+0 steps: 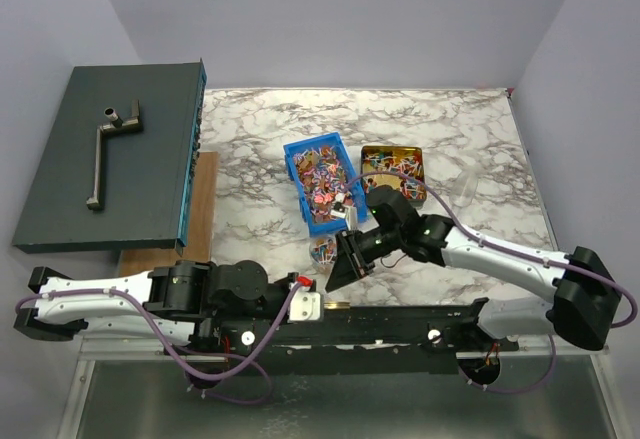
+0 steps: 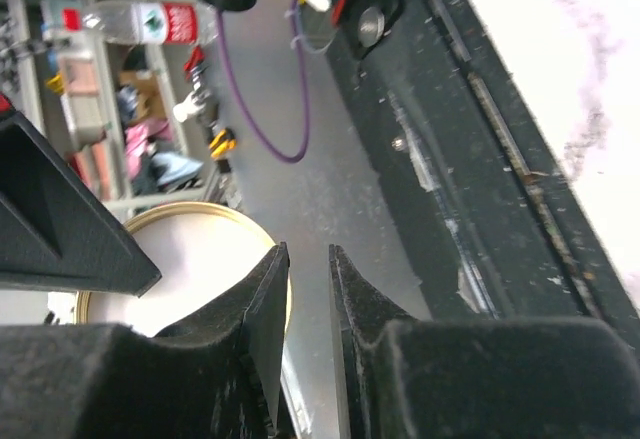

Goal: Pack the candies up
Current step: Adjust the bottle lid.

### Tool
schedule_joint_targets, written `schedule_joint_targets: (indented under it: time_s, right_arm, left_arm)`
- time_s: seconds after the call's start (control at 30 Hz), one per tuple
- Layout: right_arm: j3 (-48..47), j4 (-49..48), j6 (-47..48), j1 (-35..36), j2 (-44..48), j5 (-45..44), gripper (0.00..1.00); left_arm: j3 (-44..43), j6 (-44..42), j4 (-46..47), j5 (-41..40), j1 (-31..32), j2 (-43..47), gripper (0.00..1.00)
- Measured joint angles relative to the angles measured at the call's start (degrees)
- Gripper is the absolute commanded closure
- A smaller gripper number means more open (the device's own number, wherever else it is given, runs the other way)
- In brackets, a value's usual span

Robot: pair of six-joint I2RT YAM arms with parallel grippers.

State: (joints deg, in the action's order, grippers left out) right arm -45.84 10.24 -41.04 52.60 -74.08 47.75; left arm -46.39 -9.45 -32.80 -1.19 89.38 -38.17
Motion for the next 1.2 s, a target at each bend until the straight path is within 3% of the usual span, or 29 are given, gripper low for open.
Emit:
schedule_joint_targets:
  time_s: [0.57,0.9,1.2]
  right_arm:
    - [-3.5,13.4,9.7,-1.4,18.3,-32.2,0.70]
    - [0.3,12.4,11.6,-1.4,26.6,-41.2,0.59]
    - [7.5,2.4,9.6,-1.4,31.6,-42.3,0.51]
  left_arm:
    - [0.0,9.4,4.4,-3.8,-0.7,-4.4,0.96]
    - [1.8,17.4,9.7,3.7,-16.4,-5.2,0.94]
    - [3.7,27.1,15.2,12.9,-27.6,-2.3,0.94]
